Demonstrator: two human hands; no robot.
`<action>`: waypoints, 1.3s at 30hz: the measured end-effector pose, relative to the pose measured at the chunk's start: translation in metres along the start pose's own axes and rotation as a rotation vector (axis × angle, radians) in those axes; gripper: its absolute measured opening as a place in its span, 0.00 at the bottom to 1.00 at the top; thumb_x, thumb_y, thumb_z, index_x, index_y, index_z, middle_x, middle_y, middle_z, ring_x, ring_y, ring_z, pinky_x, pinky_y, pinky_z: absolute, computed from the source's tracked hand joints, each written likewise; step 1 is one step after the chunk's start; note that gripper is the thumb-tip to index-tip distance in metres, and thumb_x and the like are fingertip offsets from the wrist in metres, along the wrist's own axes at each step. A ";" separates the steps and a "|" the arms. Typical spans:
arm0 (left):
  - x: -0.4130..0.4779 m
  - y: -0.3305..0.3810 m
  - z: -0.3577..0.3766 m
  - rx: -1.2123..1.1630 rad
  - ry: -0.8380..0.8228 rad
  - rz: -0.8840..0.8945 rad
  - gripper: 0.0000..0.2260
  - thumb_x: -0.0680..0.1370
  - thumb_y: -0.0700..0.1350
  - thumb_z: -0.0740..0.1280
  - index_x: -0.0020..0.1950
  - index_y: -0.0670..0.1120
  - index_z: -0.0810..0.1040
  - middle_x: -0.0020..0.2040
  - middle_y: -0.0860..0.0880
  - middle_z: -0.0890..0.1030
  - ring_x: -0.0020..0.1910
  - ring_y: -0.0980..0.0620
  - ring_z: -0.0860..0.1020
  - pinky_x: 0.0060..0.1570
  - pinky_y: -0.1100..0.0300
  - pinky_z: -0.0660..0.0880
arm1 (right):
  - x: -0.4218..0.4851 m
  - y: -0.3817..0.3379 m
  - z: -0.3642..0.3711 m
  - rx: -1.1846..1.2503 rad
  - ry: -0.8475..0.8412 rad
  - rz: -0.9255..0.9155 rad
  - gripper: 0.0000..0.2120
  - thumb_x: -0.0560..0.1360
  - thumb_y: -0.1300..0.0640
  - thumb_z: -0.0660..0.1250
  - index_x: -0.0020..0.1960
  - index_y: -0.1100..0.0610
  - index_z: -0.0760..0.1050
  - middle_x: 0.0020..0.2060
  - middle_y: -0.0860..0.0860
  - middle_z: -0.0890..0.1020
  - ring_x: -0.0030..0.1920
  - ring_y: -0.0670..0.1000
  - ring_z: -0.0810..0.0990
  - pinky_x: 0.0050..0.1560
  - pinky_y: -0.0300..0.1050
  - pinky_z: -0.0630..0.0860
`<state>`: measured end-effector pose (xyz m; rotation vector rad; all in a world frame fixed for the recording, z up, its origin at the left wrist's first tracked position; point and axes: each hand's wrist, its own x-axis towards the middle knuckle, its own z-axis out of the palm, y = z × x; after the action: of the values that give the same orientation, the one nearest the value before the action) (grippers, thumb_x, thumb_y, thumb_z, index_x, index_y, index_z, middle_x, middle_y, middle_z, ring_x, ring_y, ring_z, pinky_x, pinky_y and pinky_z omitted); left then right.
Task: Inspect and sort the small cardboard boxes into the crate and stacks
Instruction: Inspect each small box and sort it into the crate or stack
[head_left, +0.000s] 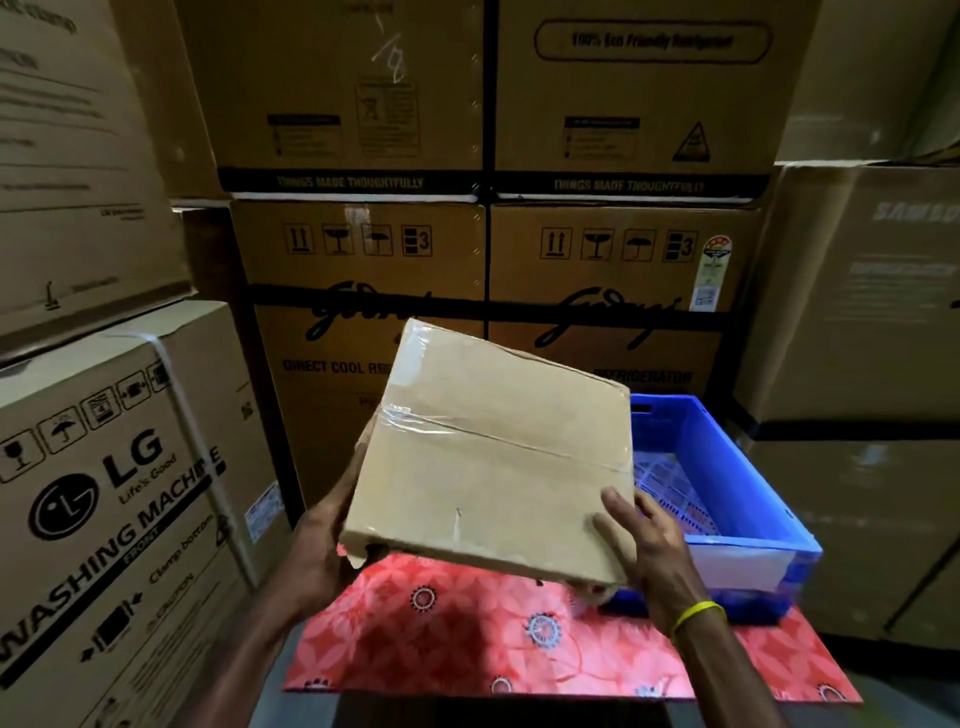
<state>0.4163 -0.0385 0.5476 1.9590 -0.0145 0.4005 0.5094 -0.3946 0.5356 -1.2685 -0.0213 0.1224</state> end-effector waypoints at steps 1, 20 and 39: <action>-0.002 0.001 0.001 -0.002 -0.004 -0.009 0.43 0.67 0.58 0.79 0.80 0.55 0.68 0.61 0.61 0.83 0.61 0.61 0.81 0.56 0.64 0.78 | 0.002 0.000 0.000 -0.040 0.022 -0.014 0.33 0.63 0.43 0.84 0.63 0.56 0.81 0.55 0.56 0.89 0.51 0.55 0.89 0.44 0.49 0.87; 0.003 -0.020 0.034 0.069 0.265 -0.157 0.35 0.55 0.71 0.82 0.51 0.48 0.87 0.45 0.56 0.89 0.45 0.56 0.88 0.48 0.48 0.85 | 0.012 0.028 0.011 -0.318 0.160 -0.310 0.33 0.59 0.48 0.88 0.59 0.52 0.77 0.49 0.50 0.89 0.48 0.53 0.88 0.52 0.56 0.86; -0.004 -0.042 0.005 -0.702 0.067 -0.355 0.42 0.53 0.71 0.83 0.58 0.45 0.88 0.62 0.37 0.84 0.66 0.36 0.80 0.69 0.34 0.73 | 0.000 0.011 -0.001 -0.002 -0.158 0.089 0.47 0.54 0.51 0.85 0.70 0.56 0.73 0.58 0.61 0.87 0.51 0.61 0.89 0.46 0.56 0.86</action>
<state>0.4216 -0.0266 0.5076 1.2219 0.2074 0.1855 0.5083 -0.3926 0.5245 -1.2594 -0.1015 0.2994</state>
